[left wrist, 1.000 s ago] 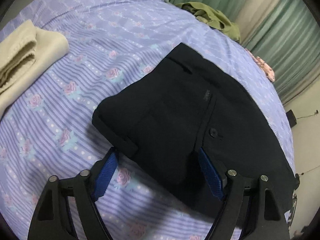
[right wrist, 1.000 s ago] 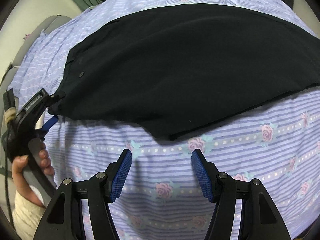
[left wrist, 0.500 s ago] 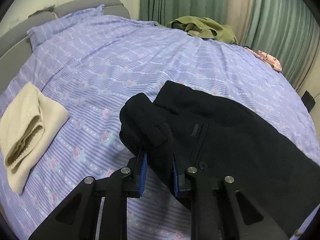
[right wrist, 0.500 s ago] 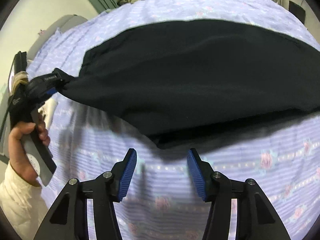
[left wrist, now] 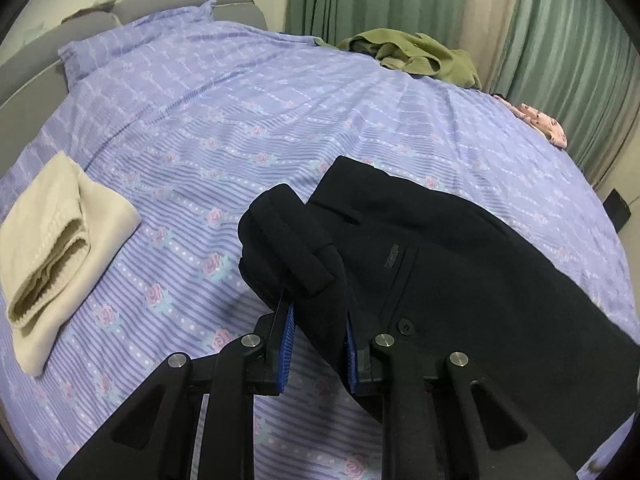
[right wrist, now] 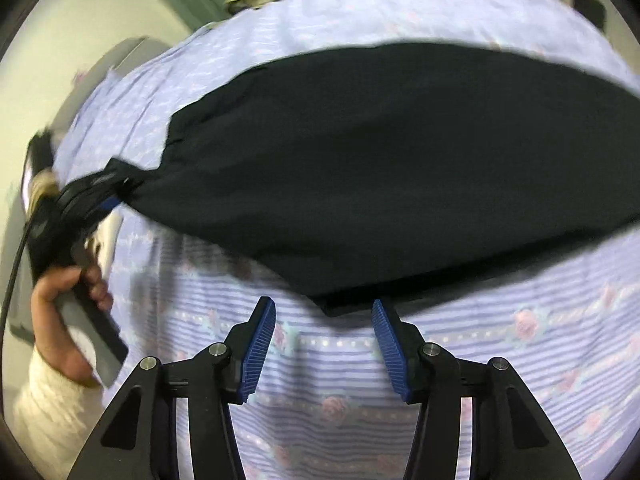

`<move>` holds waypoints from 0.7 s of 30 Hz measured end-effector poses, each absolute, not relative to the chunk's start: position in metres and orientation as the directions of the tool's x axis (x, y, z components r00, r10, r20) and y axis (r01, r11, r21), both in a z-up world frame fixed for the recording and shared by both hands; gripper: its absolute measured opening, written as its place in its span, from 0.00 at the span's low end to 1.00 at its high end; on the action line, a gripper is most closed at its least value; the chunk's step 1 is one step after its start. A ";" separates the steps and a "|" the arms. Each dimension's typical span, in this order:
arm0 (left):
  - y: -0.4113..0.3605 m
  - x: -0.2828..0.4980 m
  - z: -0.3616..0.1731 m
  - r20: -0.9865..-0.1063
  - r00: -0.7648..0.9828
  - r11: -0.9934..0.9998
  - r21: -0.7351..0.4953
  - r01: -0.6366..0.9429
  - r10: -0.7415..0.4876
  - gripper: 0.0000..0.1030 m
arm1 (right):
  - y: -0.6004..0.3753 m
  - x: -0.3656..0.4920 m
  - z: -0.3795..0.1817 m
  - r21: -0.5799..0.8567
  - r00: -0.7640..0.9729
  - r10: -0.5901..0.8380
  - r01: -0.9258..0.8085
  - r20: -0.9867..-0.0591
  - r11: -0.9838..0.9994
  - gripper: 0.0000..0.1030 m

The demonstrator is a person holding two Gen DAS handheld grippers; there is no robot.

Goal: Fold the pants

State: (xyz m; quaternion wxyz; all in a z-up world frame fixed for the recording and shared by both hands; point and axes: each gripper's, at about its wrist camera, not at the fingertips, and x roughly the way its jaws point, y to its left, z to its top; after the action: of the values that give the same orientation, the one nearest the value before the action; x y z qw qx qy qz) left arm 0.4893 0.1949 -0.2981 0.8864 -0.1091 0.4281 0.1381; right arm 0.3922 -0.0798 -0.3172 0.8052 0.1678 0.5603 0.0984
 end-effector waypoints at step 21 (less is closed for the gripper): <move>0.216 0.466 -0.343 -0.864 0.479 0.921 -0.051 -0.387 0.154 0.24 | -0.051 0.395 -0.335 0.293 0.334 0.315 -0.114 -0.888 0.949 0.11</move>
State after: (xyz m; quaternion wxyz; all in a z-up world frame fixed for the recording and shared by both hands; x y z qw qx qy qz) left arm 0.4659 0.2157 -0.3428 0.8515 -0.1203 0.4850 0.1590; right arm 0.3948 -0.0511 -0.3354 0.8119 0.0894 0.5617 0.1319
